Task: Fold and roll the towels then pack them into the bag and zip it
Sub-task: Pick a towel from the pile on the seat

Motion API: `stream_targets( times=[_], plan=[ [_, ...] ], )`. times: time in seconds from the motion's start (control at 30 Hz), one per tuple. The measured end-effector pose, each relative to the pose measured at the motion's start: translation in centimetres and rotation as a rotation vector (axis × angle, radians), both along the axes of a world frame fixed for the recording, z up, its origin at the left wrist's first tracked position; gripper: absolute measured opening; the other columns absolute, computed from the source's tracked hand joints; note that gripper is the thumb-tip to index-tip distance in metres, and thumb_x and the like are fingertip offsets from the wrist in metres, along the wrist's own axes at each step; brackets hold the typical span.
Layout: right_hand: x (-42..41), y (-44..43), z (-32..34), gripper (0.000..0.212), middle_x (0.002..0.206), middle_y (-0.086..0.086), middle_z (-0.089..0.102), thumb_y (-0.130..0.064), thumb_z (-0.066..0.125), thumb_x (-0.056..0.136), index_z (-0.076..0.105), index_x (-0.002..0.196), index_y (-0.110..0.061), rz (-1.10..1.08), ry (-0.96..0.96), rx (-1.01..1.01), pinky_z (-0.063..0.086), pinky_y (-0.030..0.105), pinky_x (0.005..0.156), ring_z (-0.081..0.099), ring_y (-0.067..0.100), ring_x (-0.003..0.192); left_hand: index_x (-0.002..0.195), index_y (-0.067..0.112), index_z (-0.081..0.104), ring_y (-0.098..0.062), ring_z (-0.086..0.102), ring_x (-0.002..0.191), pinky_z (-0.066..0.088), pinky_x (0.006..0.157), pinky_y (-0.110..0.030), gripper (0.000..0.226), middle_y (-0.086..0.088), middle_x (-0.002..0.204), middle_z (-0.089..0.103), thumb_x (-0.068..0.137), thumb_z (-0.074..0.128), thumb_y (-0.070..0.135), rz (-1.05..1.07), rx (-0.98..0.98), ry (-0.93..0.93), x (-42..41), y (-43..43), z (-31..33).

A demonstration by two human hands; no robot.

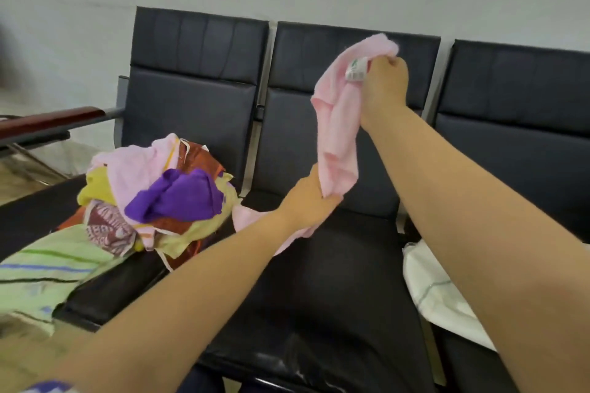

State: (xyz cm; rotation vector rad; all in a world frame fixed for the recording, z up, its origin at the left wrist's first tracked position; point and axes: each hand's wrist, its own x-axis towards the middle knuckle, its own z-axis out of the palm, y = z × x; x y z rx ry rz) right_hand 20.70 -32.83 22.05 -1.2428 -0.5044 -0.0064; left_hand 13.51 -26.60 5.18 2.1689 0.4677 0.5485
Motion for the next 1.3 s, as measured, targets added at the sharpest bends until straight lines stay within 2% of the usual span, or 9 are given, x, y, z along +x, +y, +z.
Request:
stream_targets(
  times=[0.17, 0.3, 0.43, 0.6, 0.7, 0.83, 1.03, 1.17, 1.3],
  plan=[
    [3.2, -3.4, 1.2, 0.067, 0.143, 0.0, 0.044, -0.004, 0.055, 0.086, 0.031, 0.145, -0.023, 0.039, -0.378, -0.158, 0.049, 0.018, 0.087, 0.053, 0.01, 0.117, 0.101, 0.027, 0.058, -0.02, 0.063, 0.097, 0.05, 0.082, -0.032, 0.011, -0.004, 0.106, 0.065, 0.095, 0.054, 0.035, -0.106, -0.492, -0.216, -2.4, -0.3, 3.2],
    [7.0, -5.6, -0.6, 0.054, 0.142, 0.016, 0.036, -0.001, 0.047, 0.09, 0.037, 0.142, -0.014, -0.294, -0.847, -0.966, 0.043, 0.034, 0.096, 0.052, 0.034, 0.118, 0.098, 0.018, 0.063, -0.019, 0.067, 0.08, 0.053, 0.074, -0.032, 0.018, -0.005, 0.089, 0.069, 0.093, 0.058, 0.035, -0.144, -0.89, -0.327, -2.9, 1.0, 6.1],
    [5.9, -5.6, -4.2, 0.025, 0.118, 0.018, 0.059, -0.019, 0.051, 0.092, 0.057, 0.11, -0.003, -0.229, -0.792, -1.594, 0.051, 0.038, 0.08, 0.062, 0.036, 0.097, 0.115, 0.012, 0.061, -0.026, 0.066, 0.094, 0.052, 0.083, -0.038, 0.031, -0.01, 0.105, 0.068, 0.091, 0.061, 0.032, -0.085, -1.017, -0.351, -2.0, 1.9, 6.8],
    [2.1, -4.4, -8.0, 0.052, 0.087, 0.008, 0.069, -0.062, 0.046, 0.091, 0.06, 0.091, -0.012, 0.332, -0.277, -1.131, 0.056, 0.032, 0.072, 0.069, 0.02, 0.079, 0.119, 0.001, 0.054, -0.032, 0.063, 0.098, 0.05, 0.086, -0.042, 0.03, -0.019, 0.108, 0.064, 0.093, 0.041, 0.006, -0.156, -1.021, -0.266, -1.5, 1.7, 5.7],
    [2.5, -4.2, -10.5, 0.027, 0.096, 0.013, 0.064, -0.028, 0.067, 0.087, 0.053, 0.085, -0.005, 0.277, -0.271, -1.041, 0.06, 0.04, 0.076, 0.066, 0.026, 0.089, 0.125, -0.001, 0.051, -0.033, 0.061, 0.103, 0.049, 0.086, -0.043, 0.037, -0.019, 0.113, 0.063, 0.091, 0.036, 0.003, -0.21, -0.958, -0.194, -1.6, 2.7, 5.5],
    [3.9, -4.7, -11.2, 0.023, 0.109, 0.021, 0.062, -0.007, 0.046, 0.09, 0.06, 0.102, 0.006, -0.004, -0.241, -0.829, 0.056, 0.04, 0.076, 0.056, 0.026, 0.085, 0.104, 0.009, 0.06, -0.028, 0.06, 0.104, 0.049, 0.091, -0.04, 0.021, -0.012, 0.108, 0.063, 0.093, 0.044, 0.001, -0.179, -0.877, -0.14, -2.0, 4.6, 6.7],
    [5.0, -6.6, -7.8, 0.029, 0.101, 0.013, 0.058, -0.012, 0.042, 0.096, 0.054, 0.117, 0.003, -0.178, 0.075, -0.538, 0.041, 0.031, 0.071, 0.055, 0.029, 0.09, 0.116, 0.013, 0.058, -0.033, 0.052, 0.115, 0.042, 0.099, -0.043, 0.026, -0.009, 0.133, 0.052, 0.094, 0.048, 0.022, 0.268, 0.211, 0.566, -4.2, 6.8, 9.1],
    [5.9, -8.8, -5.0, 0.031, 0.09, 0.002, 0.057, -0.022, 0.049, 0.093, 0.052, 0.12, -0.007, -0.12, 0.24, -0.248, 0.043, 0.024, 0.061, 0.052, 0.015, 0.074, 0.106, 0.01, 0.061, -0.027, 0.065, 0.098, 0.054, 0.082, -0.043, 0.028, -0.015, 0.11, 0.067, 0.078, 0.067, 0.013, -0.029, -0.648, 0.078, -6.7, 9.3, 11.7],
    [6.7, -10.1, -2.4, 0.029, 0.099, 0.004, 0.062, -0.029, 0.07, 0.085, 0.059, 0.102, -0.008, -0.193, 0.183, -0.203, 0.049, 0.029, 0.077, 0.06, 0.02, 0.089, 0.109, 0.008, 0.062, -0.019, 0.068, 0.081, 0.056, 0.076, -0.036, 0.046, -0.006, 0.09, 0.073, 0.067, 0.081, 0.014, -0.045, -0.5, 0.233, -8.0, 9.9, 13.0]
  ],
)
